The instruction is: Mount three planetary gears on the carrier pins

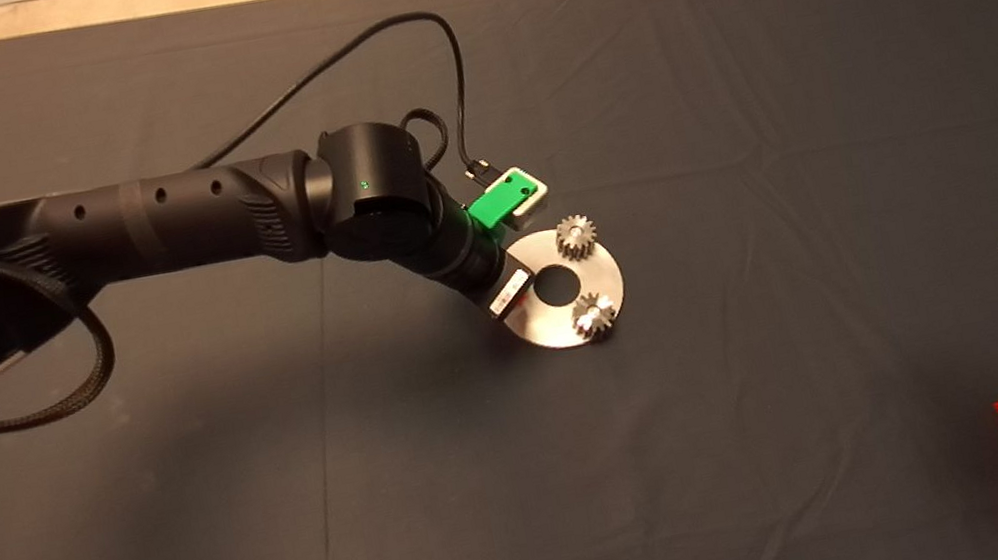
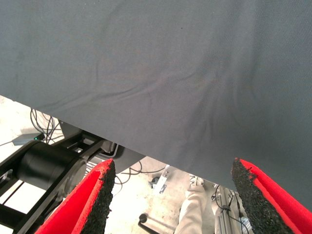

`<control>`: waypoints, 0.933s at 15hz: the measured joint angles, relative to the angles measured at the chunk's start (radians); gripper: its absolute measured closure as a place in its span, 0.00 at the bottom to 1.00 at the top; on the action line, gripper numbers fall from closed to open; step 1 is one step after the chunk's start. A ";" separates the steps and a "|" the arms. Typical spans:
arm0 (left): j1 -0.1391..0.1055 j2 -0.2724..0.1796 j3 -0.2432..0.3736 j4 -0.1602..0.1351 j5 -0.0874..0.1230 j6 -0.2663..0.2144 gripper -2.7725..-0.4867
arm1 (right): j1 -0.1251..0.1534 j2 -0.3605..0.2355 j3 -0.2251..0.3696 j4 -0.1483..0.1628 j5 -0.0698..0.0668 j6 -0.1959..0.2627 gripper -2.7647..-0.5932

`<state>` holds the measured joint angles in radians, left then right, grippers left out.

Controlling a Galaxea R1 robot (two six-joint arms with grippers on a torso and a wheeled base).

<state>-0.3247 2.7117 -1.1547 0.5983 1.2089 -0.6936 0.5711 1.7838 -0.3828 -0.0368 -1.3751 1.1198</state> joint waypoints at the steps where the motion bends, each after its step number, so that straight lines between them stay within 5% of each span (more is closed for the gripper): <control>1: 0.000 0.000 0.012 0.000 0.010 0.000 0.69 | 0.000 0.000 0.000 0.000 0.000 0.000 0.46; 3: -0.006 -0.014 0.061 -0.005 0.067 -0.015 0.69 | 0.000 0.000 0.000 0.000 0.018 0.000 0.46; 4: -0.018 -0.031 0.099 -0.009 0.119 -0.036 0.69 | 0.000 0.000 0.000 0.000 0.034 0.000 0.46; 5: -0.037 -0.061 0.147 -0.012 0.167 -0.072 0.69 | 0.000 0.000 0.001 0.000 0.055 0.000 0.46; 7: -0.075 -0.148 0.286 -0.019 0.222 -0.176 0.69 | 0.000 0.000 0.003 0.000 0.104 0.000 0.46; 11: -0.106 -0.395 0.683 -0.073 0.251 -0.449 0.69 | -0.005 0.005 0.013 -0.042 0.107 0.000 0.46; 14: -0.131 -0.547 0.807 -0.088 0.262 -0.654 0.69 | -0.030 -0.007 0.022 -0.045 0.150 0.000 0.46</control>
<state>-0.4561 2.1647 -0.3482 0.5101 1.4708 -1.3471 0.5406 1.7765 -0.3606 -0.0821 -1.2251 1.1198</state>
